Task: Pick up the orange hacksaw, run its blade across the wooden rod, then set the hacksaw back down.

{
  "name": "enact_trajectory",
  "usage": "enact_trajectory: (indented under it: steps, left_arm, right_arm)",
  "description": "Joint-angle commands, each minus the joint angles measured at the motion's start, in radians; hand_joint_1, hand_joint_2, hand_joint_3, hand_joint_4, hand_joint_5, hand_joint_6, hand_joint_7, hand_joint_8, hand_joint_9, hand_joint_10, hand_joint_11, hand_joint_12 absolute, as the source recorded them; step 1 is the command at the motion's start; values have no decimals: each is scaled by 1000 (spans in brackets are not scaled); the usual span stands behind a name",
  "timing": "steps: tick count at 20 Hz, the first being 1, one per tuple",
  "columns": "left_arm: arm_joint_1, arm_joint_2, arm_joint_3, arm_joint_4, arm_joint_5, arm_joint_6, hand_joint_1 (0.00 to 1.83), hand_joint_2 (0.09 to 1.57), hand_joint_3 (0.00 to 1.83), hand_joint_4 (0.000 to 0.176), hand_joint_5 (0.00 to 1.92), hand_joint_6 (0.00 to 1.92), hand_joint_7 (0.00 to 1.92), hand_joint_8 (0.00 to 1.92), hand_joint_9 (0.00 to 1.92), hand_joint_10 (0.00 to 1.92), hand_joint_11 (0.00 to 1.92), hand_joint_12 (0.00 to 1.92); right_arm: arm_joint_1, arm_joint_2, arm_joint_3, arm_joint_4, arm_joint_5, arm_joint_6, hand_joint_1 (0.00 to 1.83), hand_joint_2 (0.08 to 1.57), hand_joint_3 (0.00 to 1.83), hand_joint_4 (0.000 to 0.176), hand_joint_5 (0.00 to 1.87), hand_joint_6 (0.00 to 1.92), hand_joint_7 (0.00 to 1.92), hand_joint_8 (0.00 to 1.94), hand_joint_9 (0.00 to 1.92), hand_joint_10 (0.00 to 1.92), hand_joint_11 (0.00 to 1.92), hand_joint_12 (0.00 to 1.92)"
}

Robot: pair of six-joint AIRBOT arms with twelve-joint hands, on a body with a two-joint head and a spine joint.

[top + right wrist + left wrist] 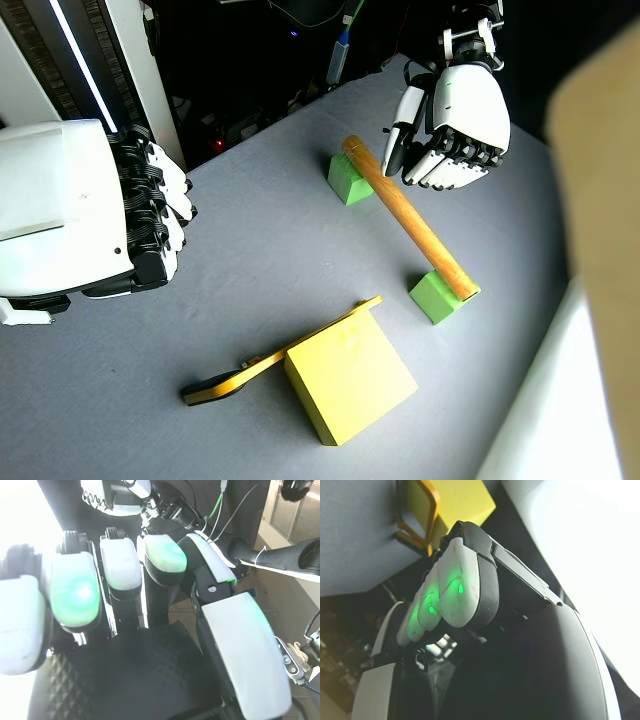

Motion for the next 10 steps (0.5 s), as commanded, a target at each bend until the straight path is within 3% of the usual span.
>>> enact_trajectory:
  steps: [1, 2, 3, 6, 10]
  left_arm:
    - [-7, 11, 1, -55, -89, -3, 108, 1126, 114, 2, 72, 57, 86, 53, 73, 75, 0, 395]
    - [-7, 11, 0, -54, -89, -3, 108, 1126, 114, 2, 72, 57, 86, 53, 73, 75, 0, 395]
    - [-7, 11, -1, -53, -90, -2, 133, 1149, 2, 1, 130, 7, 134, 4, 108, 10, 0, 340]
    - [-7, 12, -2, -52, -100, -2, 130, 1157, 4, 0, 119, 0, 103, 1, 94, 1, 0, 327]
    - [-3, 11, 4, -52, -106, -2, 66, 1175, 2, 0, 63, 2, 70, 3, 97, 3, 0, 347]
  right_arm:
    - [7, 7, -4, 64, 80, 10, 126, 1038, 129, 0, 52, 24, 94, 43, 105, 69, 0, 591]
    - [7, 7, -4, 64, 82, 10, 126, 1038, 129, 0, 52, 24, 94, 43, 105, 69, 0, 591]
    - [7, 7, -4, 64, 82, 10, 126, 1095, 8, 0, 29, 0, 75, 2, 101, 4, 0, 491]
    - [5, 8, -4, 64, 88, 10, 229, 1056, 0, 0, 57, 8, 89, 4, 99, 2, 0, 416]
    - [7, 8, -4, 64, 93, 44, 237, 1051, 0, 0, 56, 9, 79, 2, 82, 0, 0, 291]
